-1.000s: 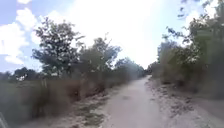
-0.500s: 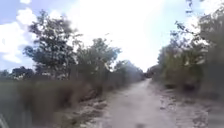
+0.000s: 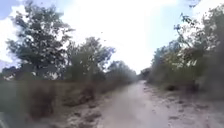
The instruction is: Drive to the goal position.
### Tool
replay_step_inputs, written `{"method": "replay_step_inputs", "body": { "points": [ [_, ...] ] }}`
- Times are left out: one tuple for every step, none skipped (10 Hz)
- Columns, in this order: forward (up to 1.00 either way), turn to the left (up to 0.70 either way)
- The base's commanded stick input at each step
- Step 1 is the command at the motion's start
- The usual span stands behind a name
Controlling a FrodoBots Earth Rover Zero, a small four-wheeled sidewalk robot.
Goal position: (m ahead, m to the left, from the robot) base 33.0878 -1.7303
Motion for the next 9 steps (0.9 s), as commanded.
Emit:
{"method": "replay_step_inputs", "body": {
  "points": [
    [0.85,-0.33],
    [0.85,-0.28],
    [0.85,-0.06],
    [0.85,0.00],
    [0.85,0.00],
    [0.85,0.00],
    [0.85,0.00],
    [0.85,0.00],
    [0.85,0.00]
  ]
}}
